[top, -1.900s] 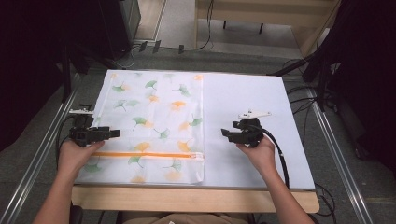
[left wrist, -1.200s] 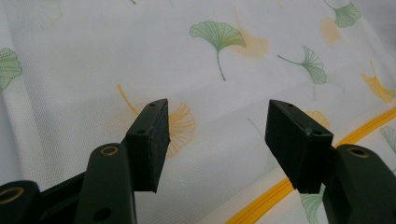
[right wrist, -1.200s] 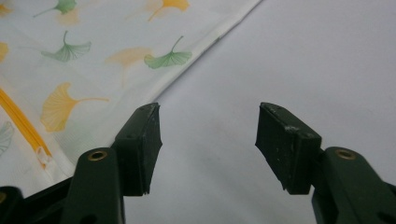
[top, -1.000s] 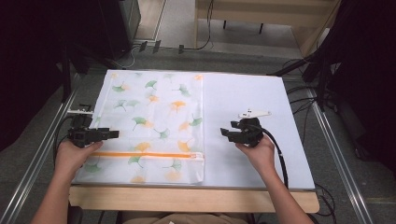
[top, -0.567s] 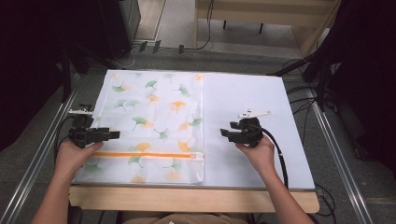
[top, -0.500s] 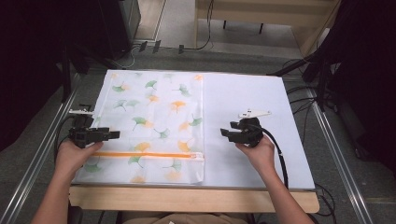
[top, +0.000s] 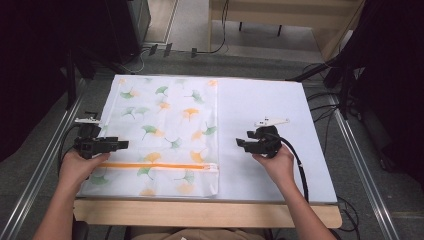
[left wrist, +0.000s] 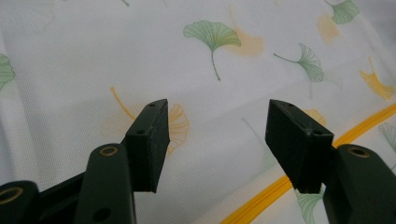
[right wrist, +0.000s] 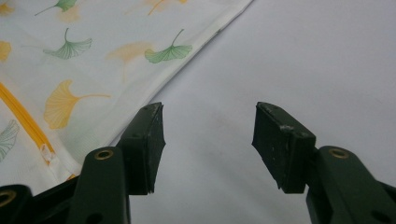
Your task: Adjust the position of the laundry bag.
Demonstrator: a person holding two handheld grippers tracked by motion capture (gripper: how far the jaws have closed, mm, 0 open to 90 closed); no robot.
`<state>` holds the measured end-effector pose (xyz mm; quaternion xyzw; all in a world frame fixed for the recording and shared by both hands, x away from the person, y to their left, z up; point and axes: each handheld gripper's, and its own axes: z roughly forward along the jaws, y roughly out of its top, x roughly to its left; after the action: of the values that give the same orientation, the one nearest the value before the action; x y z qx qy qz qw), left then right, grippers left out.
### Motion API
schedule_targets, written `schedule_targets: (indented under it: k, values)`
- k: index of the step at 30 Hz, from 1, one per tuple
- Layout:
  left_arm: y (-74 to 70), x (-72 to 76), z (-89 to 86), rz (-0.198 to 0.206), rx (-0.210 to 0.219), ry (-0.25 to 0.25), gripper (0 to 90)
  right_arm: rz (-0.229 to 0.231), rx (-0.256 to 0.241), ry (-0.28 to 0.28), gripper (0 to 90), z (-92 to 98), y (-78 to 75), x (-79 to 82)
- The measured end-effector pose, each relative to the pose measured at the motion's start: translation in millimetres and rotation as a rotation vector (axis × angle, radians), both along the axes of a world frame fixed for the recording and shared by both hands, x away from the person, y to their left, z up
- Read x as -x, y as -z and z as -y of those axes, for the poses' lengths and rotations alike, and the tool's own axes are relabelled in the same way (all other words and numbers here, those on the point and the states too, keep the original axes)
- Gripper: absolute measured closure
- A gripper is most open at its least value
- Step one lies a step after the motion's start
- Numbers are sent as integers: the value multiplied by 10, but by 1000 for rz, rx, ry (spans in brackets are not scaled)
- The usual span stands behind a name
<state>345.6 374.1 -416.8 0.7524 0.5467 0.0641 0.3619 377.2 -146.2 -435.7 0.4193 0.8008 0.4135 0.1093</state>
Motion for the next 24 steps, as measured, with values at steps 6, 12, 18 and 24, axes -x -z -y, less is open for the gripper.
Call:
schedule_targets:
  k: [6,12,18,24]
  values:
    - [-39,19,-13,9,-1,14,462,-8,-6,3,451,0,-6,4]
    - [-58,74,-104,-15,2,-17,519,-8,-2,-13,451,-54,-18,-1]
    - [-61,164,-180,-18,-7,-53,514,-17,9,-39,452,-184,-7,-43]
    - [-64,242,-276,-14,-10,-90,529,-21,17,-67,455,-312,9,-100]
